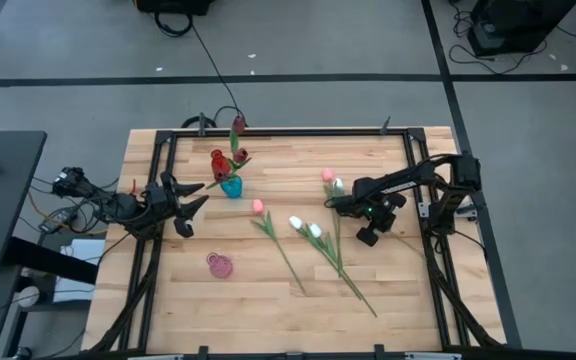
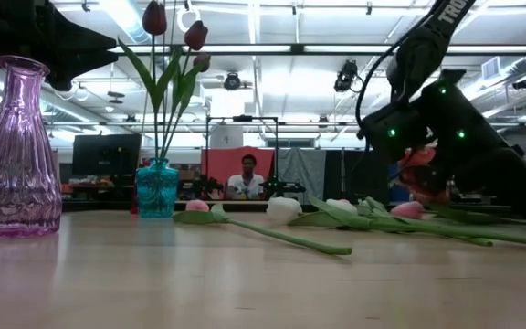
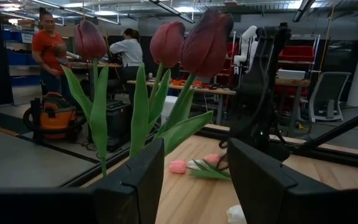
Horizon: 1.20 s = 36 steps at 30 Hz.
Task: Sort flowers into vase by color
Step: Put the right pink flower into the purple vase
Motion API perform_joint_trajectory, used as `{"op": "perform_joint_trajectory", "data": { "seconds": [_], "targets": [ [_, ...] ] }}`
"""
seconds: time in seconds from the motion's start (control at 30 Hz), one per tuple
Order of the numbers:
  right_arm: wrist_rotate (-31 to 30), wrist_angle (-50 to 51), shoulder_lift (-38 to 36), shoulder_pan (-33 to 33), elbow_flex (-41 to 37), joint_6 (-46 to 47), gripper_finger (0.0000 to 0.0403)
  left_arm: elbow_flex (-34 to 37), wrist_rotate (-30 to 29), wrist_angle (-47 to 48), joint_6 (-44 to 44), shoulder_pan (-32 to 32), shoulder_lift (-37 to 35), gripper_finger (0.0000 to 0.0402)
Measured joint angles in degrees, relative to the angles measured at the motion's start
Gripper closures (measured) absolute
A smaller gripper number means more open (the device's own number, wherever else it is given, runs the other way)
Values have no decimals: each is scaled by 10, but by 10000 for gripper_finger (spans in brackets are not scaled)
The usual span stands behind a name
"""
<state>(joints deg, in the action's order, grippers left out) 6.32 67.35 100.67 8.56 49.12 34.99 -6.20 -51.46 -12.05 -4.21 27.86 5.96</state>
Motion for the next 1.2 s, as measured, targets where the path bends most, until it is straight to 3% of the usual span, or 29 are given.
{"op": "perform_joint_trajectory", "data": {
  "seconds": [0.33, 0.5, 0.67, 0.93, 1.07, 1.2],
  "targets": [
    [-74, -2, -132, -40, 50, 69, 400, 0, 0, -3, 0, 0, 0, 220],
    [-142, -159, -182, -66, 50, 53, 401, 0, 0, -3, 0, 0, 0, 220],
    [-189, -396, -182, -66, 51, -31, 402, 0, 0, -3, 0, 0, 0, 220],
    [-113, -779, -95, -22, 51, -191, 402, 0, 0, 1, 0, 0, 0, 220],
    [-14, -939, -39, -7, 51, -200, 402, 0, 0, 15, 0, 0, 0, 220],
    [14, -1027, -13, -23, 51, -197, 402, 0, -3, 19, -5, 0, 0, 220]
  ]
}}
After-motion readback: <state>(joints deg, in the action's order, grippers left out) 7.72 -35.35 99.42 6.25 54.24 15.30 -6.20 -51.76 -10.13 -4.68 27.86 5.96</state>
